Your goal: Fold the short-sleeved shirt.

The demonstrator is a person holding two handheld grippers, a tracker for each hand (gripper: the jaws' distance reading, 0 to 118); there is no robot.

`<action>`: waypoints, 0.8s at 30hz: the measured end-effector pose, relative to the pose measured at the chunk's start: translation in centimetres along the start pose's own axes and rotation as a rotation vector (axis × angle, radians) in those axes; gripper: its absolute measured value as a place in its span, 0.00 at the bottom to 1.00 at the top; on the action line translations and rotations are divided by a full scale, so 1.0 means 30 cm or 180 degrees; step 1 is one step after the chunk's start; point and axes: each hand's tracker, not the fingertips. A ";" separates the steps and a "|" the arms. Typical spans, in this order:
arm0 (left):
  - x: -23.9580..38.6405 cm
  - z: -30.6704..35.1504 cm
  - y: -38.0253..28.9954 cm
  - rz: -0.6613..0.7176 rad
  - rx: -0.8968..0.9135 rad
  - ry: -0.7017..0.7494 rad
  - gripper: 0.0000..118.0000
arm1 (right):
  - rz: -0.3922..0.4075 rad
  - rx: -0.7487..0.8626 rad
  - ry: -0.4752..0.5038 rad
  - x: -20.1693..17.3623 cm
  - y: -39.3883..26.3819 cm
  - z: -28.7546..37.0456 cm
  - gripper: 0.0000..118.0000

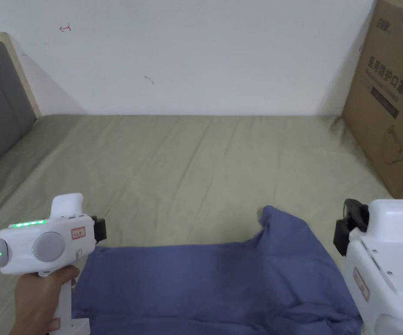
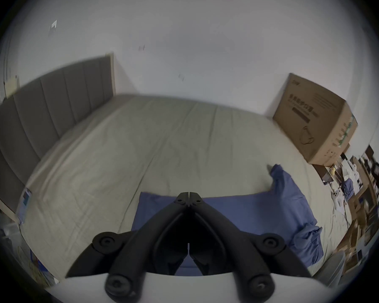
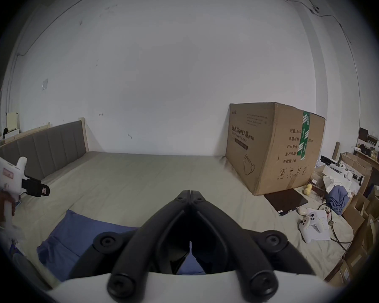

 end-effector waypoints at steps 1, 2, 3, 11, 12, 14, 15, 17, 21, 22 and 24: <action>-0.031 -0.055 0.010 0.0024 -0.0080 0.0049 0.00 | 0.0017 -0.0042 -0.0011 0.002 -0.010 -0.024 0.00; -0.048 -0.100 0.009 0.0015 -0.0171 0.0114 0.00 | 0.0029 -0.0086 -0.0018 0.003 -0.020 -0.047 0.00; -0.073 -0.146 0.014 0.0011 -0.0260 0.0158 0.01 | 0.0040 -0.0130 -0.0030 0.001 -0.029 -0.069 0.00; -0.190 -0.433 0.000 0.0183 -0.0844 0.0412 0.85 | 0.0074 -0.0492 -0.0064 0.019 -0.130 -0.243 0.00; -0.191 -0.459 -0.006 0.0188 -0.0883 0.0394 0.85 | 0.0066 -0.0523 -0.0076 0.022 -0.141 -0.261 0.00; -0.179 -0.492 -0.024 0.0081 -0.0983 0.0480 0.85 | 0.0039 -0.0575 -0.0087 0.031 -0.160 -0.291 0.00; -0.174 -0.516 -0.031 0.0059 -0.0994 0.0530 0.85 | 0.0028 -0.0598 -0.0089 0.030 -0.167 -0.302 0.00; -0.165 -0.561 -0.044 0.0002 -0.1070 0.0539 0.76 | 0.0019 -0.0642 -0.0099 0.038 -0.181 -0.323 0.00; -0.125 -0.584 -0.083 -0.0311 -0.0994 0.0618 0.39 | -0.0073 -0.0709 -0.0100 0.053 -0.195 -0.359 0.00; -0.122 -0.570 -0.086 -0.0277 -0.0995 0.0554 0.24 | -0.0102 -0.0726 -0.0097 0.062 -0.197 -0.375 0.00; -0.111 -0.552 -0.082 -0.0329 -0.0892 0.0350 0.02 | -0.0162 -0.0785 -0.0061 0.080 -0.199 -0.425 0.00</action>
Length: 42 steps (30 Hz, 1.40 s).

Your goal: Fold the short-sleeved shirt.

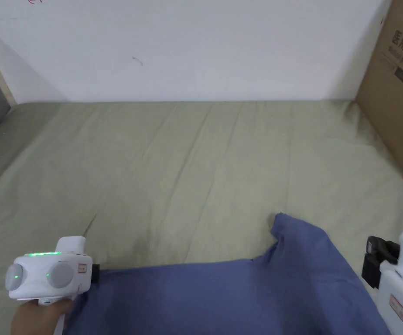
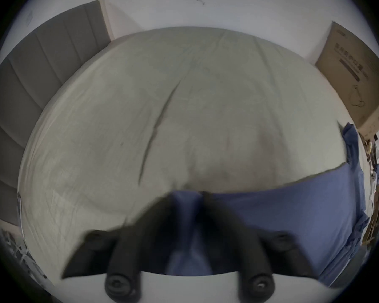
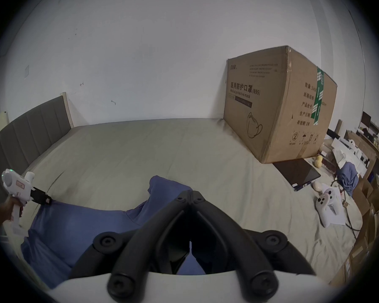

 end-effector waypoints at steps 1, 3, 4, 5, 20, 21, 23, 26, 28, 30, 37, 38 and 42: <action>0.009 0.012 -0.002 0.0000 0.0019 0.0084 0.02 | -0.0027 -0.0034 -0.0011 0.009 0.004 -0.031 0.03; 0.010 0.057 0.001 -0.0016 0.0152 0.0048 0.02 | -0.0083 -0.0244 0.0026 0.036 0.015 -0.114 0.20; 0.011 0.092 -0.003 -0.0006 0.0278 0.0012 0.02 | -0.0071 -0.0372 0.0064 0.047 0.017 -0.159 0.29; 0.013 0.123 -0.007 0.0007 0.0352 -0.0016 0.02 | -0.0092 -0.0465 0.0069 0.059 0.018 -0.206 0.42; -0.016 0.242 -0.036 0.0006 0.0468 -0.0175 0.02 | 0.0305 -0.1765 0.0122 0.001 -0.171 -0.651 0.74; -0.018 0.243 -0.041 0.0003 0.0462 -0.0179 0.02 | 0.0281 -0.1668 0.0111 -0.006 -0.169 -0.635 0.68; -0.020 0.244 -0.049 0.0020 0.0462 -0.0184 0.02 | 0.0249 -0.1653 0.0128 -0.006 -0.154 -0.614 0.41; -0.023 0.248 -0.060 0.0119 0.0458 -0.0202 0.02 | 0.0397 -0.1521 0.0151 -0.023 -0.142 -0.562 0.00; -0.030 0.266 -0.072 0.0203 0.0493 -0.0212 0.02 | 0.0296 -0.1459 0.0275 0.003 -0.127 -0.522 0.00; -0.041 0.285 -0.082 0.0258 0.0496 -0.0223 0.02 | 0.0282 -0.1269 0.0324 0.021 -0.087 -0.417 0.00; -0.084 0.443 -0.165 0.0354 0.0619 -0.0211 0.02 | 0.0109 -0.0852 0.0641 0.088 0.004 0.016 0.00; -0.093 0.469 -0.185 0.0383 0.0630 -0.0221 0.02 | 0.0092 -0.0827 0.0702 0.100 0.001 0.074 0.00; -0.095 0.573 -0.293 0.0413 0.0634 -0.0227 0.02 | 0.0018 -0.0743 0.0850 0.138 -0.060 0.269 0.00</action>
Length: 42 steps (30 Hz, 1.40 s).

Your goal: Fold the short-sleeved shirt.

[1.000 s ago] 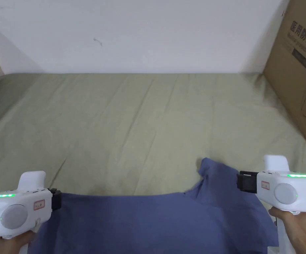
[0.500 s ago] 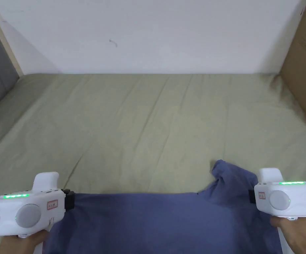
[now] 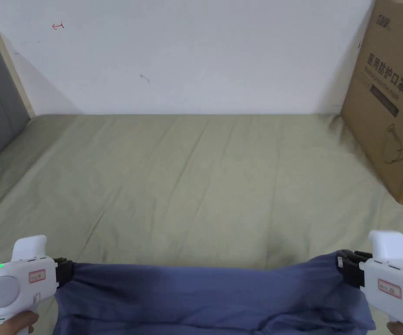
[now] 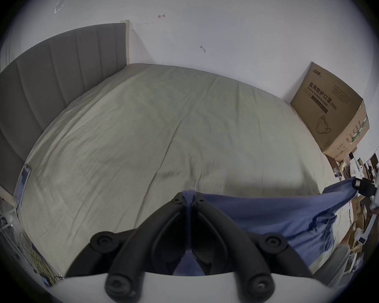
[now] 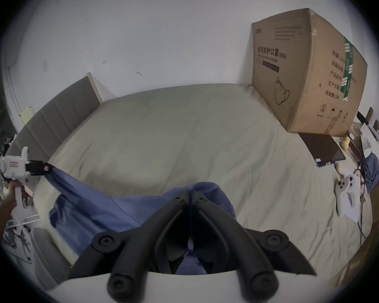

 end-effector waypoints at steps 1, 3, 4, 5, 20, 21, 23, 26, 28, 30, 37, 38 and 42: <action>-0.003 0.023 -0.027 -0.0025 -0.0012 0.0012 0.02 | -0.0018 0.0012 0.0021 0.044 -0.050 -0.001 0.00; -0.011 0.064 -0.090 -0.0055 -0.0048 0.0024 0.02 | -0.0036 0.0018 0.0046 0.042 -0.121 0.057 0.00; -0.010 0.084 -0.123 -0.0063 -0.0075 0.0044 0.02 | -0.0048 0.0009 0.0042 0.041 -0.157 0.080 0.00; -0.015 0.096 -0.157 -0.0067 -0.0115 0.0062 0.02 | -0.0076 -0.0015 0.0031 0.038 -0.180 0.093 0.00; -0.062 0.041 -0.515 -0.0299 -0.0589 0.0364 0.02 | -0.0459 -0.0786 -0.0456 0.046 -0.594 -0.006 0.01; -0.057 0.044 -0.516 -0.0297 -0.0537 0.0370 0.04 | -0.0456 -0.0785 -0.0467 0.032 -0.596 0.002 0.01; -0.057 0.057 -0.504 -0.0280 -0.0526 0.0364 0.23 | -0.0417 -0.0728 -0.0466 0.018 -0.577 0.022 0.19; -0.051 0.093 -0.473 0.0032 -0.0545 0.0207 0.80 | -0.0351 -0.0560 -0.0466 0.004 -0.516 0.079 0.71; -0.037 0.152 -0.431 0.0168 -0.0304 0.0004 0.80 | -0.0335 -0.0314 -0.0459 -0.009 -0.450 0.123 0.77; -0.006 0.226 -0.366 0.0184 0.0036 -0.0104 0.80 | -0.0289 -0.0001 -0.0414 -0.034 -0.359 0.185 0.78; 0.180 0.485 -0.156 -0.0272 0.1228 -0.0201 0.80 | 0.0030 0.1132 -0.0506 -0.189 -0.084 0.367 0.78; 0.206 0.510 -0.135 -0.0304 0.1357 -0.0197 0.80 | 0.0068 0.1288 -0.0536 -0.212 -0.058 0.385 0.78; 0.292 0.564 -0.084 -0.0574 0.1862 -0.0177 0.80 | 0.0231 0.1713 -0.0753 -0.293 0.009 0.418 0.78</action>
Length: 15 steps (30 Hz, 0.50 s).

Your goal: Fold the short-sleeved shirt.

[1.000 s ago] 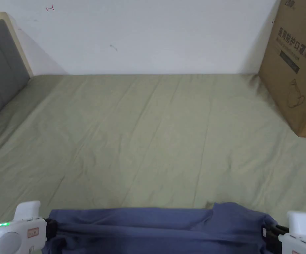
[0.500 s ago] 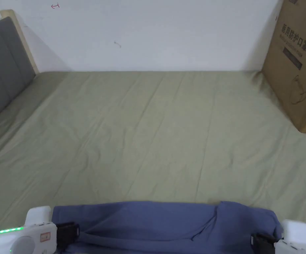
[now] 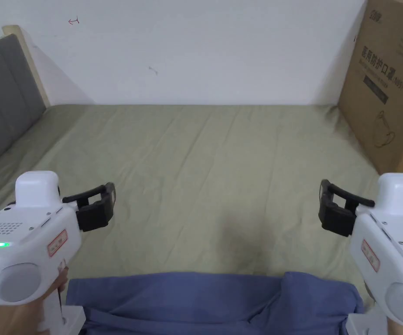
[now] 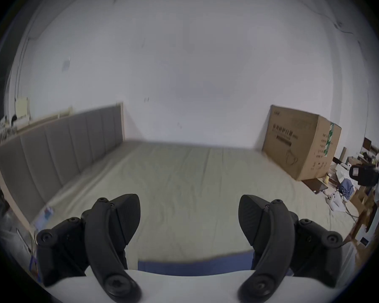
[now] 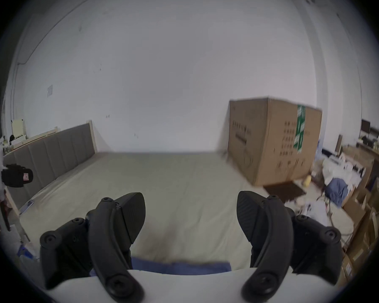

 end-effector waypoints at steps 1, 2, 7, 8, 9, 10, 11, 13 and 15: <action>0.020 0.000 0.011 -0.0073 0.0066 0.0039 0.80 | 0.0017 0.0073 -0.0018 -0.014 0.011 0.002 0.78; 0.050 0.004 0.019 -0.0117 0.0157 0.0075 0.79 | 0.0021 0.0090 0.0004 -0.026 0.021 0.003 0.78; 0.107 0.002 0.014 -0.0093 0.0405 0.0052 0.13 | 0.0041 0.0229 -0.0058 -0.078 0.040 0.006 0.13; 0.114 -0.001 0.011 -0.0066 0.0401 0.0016 0.00 | 0.0063 0.0248 -0.0100 -0.088 0.039 0.005 0.00; 0.117 -0.007 0.011 -0.0042 0.0388 -0.0007 0.00 | 0.0070 0.0264 -0.0116 -0.092 0.037 0.002 0.00; 0.112 -0.007 0.008 -0.0013 0.0391 -0.0008 0.00 | 0.0054 0.0286 -0.0067 -0.085 0.038 0.001 0.00; 0.110 -0.011 0.008 0.0028 0.0346 -0.0116 0.00 | 0.0042 0.0257 -0.0020 -0.085 0.041 -0.004 0.00; 0.113 -0.014 0.000 0.0023 0.0348 -0.0075 0.00 | 0.0038 0.0252 -0.0021 -0.088 0.038 -0.007 0.00; 0.113 -0.016 0.000 -0.0025 0.0330 -0.0062 0.00 | 0.0057 0.0251 -0.0030 -0.087 0.039 -0.007 0.00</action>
